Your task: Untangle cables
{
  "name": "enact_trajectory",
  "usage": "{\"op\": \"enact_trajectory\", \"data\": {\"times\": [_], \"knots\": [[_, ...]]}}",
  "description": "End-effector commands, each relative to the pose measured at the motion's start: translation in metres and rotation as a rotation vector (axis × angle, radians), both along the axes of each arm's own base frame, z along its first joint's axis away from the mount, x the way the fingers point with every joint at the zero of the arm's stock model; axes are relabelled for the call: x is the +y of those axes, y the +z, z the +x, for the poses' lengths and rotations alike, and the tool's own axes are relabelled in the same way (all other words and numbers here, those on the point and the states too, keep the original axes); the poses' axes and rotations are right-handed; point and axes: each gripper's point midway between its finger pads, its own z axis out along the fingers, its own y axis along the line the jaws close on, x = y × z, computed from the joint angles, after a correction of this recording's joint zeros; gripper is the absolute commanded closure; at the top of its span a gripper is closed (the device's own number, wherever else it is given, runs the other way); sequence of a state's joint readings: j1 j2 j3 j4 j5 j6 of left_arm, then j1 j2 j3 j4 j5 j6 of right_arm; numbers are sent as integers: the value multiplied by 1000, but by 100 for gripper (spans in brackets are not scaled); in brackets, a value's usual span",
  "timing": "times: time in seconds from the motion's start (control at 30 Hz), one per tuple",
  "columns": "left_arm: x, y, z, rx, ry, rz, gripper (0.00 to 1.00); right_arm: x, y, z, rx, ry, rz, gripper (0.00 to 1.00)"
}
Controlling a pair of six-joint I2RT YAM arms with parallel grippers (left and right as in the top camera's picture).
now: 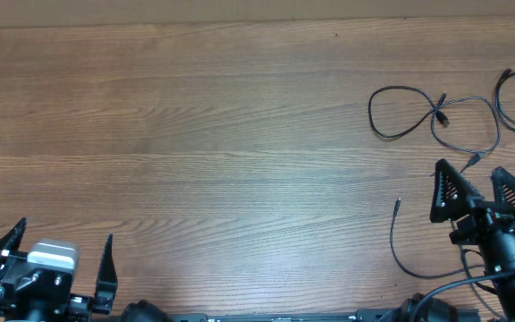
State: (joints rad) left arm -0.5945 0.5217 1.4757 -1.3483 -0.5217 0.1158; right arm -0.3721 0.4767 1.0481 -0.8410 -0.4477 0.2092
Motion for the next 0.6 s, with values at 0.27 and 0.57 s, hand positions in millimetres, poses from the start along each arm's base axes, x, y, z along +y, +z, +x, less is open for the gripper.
{"op": "enact_trajectory", "data": {"times": [0.27, 0.57], "knots": [[7, -14, -5, 51, 10, 65, 0, 1, 10, -3, -23, -2, -15, 0], [7, -14, -5, 51, 10, 65, 0, 1, 8, -3, -15, -1, -12, 0]]}}
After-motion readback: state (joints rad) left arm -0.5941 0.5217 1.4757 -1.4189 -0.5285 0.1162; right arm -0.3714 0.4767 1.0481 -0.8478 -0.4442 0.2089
